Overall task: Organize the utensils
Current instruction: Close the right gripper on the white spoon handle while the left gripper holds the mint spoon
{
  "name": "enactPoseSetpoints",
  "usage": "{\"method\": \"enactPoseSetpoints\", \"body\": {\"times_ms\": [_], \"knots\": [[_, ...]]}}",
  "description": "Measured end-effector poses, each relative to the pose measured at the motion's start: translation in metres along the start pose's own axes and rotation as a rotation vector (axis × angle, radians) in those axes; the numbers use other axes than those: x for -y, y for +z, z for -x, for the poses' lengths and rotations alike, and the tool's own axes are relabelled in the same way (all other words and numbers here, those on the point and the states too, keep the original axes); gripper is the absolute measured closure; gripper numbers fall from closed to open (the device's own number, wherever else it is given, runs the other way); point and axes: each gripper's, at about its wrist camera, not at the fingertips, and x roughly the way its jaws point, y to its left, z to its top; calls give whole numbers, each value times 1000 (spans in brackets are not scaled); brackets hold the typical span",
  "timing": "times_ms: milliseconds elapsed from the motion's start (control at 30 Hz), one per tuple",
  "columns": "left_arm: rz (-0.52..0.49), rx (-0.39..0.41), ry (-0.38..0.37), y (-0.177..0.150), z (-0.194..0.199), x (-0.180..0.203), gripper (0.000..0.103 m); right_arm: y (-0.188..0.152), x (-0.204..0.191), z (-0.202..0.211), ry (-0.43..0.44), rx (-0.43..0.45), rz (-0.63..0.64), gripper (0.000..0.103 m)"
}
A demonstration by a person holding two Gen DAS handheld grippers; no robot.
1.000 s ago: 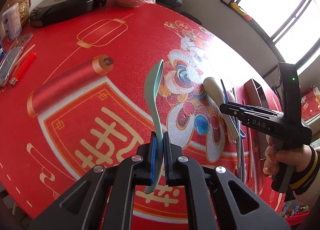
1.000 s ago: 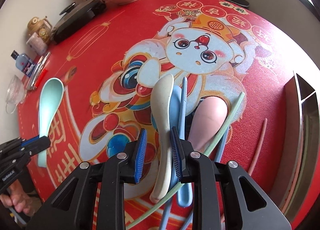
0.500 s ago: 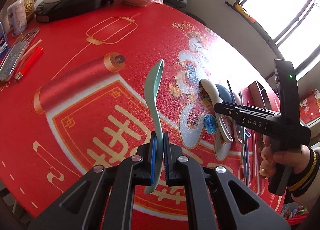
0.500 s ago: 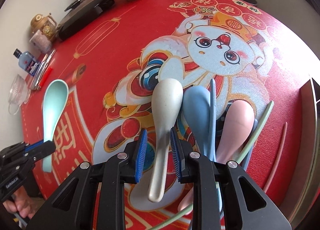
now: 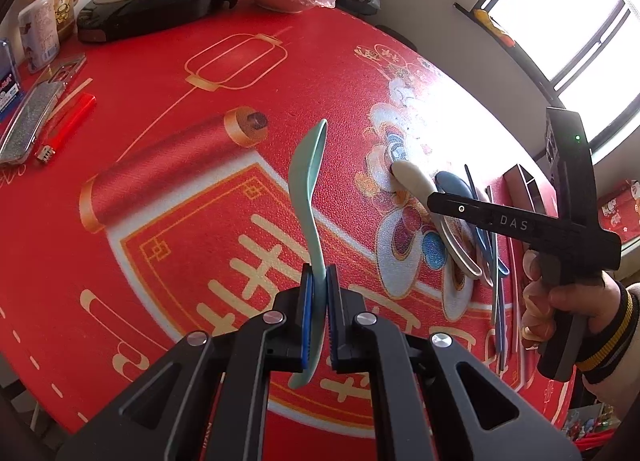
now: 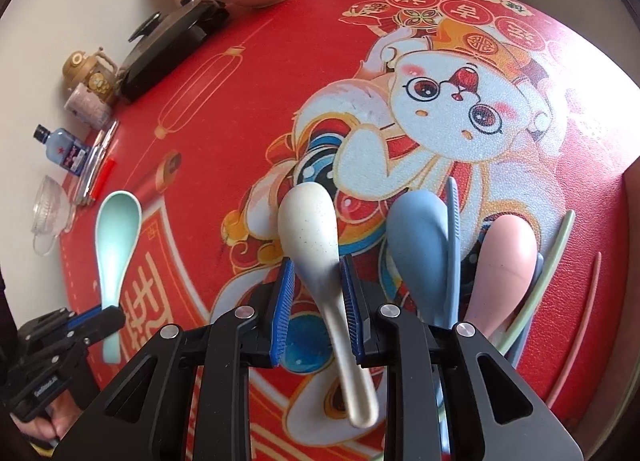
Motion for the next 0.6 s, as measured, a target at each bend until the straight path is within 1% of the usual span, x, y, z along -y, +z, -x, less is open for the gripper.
{"method": "enactPoseSetpoints", "body": {"times_ms": [100,167,300,467,600], "knots": [[1,-1,2,0,0,-1,97,-1,-8,0,25,-9,13,79],[1,-2,2,1,0,-3,97,-2,-12,-1,21,-15,35,79],[3,-3,3,1,0,-5,97,-2,-20,-3,-59,-2,118,78],[11,-5,5,-1,0,-8,97,-11,-26,-4,-140,-24,240,78],[20,-6,2,-1,0,-8,97,-22,-32,2,-237,2,314,78]]}}
